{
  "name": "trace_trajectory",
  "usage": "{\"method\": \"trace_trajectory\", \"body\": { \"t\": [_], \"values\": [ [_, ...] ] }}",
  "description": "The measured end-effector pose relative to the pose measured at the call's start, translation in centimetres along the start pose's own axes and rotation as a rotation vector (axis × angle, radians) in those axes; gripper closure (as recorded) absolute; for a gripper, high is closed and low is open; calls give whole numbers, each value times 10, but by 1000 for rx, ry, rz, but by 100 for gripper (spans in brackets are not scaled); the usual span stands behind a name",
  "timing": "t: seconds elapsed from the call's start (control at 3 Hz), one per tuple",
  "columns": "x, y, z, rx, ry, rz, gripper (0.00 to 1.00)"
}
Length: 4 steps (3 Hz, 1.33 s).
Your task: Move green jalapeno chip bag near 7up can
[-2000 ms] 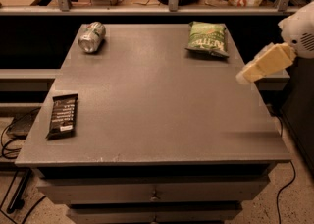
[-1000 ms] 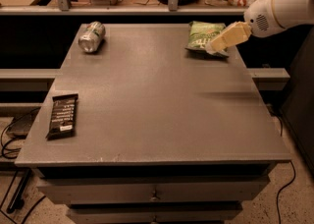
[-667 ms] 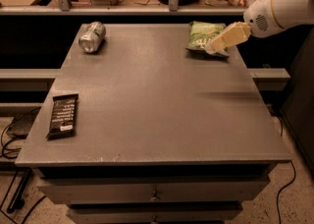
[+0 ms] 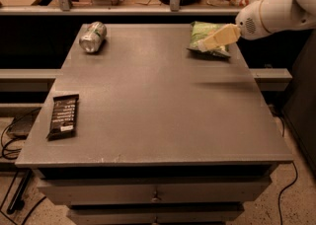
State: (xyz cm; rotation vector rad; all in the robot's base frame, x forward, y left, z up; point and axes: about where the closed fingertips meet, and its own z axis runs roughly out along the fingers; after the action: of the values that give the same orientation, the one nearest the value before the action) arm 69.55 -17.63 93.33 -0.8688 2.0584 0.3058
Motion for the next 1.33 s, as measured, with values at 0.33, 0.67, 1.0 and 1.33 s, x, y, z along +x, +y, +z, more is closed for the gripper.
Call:
{"method": "trace_trajectory", "body": {
  "t": [0.33, 0.67, 1.0, 1.33],
  "values": [
    [4, -18, 27, 10, -21, 23, 0],
    [11, -37, 55, 5, -31, 55, 0],
    [20, -52, 84, -13, -20, 87, 0],
    [28, -60, 104, -30, 0, 109, 15]
  ]
}}
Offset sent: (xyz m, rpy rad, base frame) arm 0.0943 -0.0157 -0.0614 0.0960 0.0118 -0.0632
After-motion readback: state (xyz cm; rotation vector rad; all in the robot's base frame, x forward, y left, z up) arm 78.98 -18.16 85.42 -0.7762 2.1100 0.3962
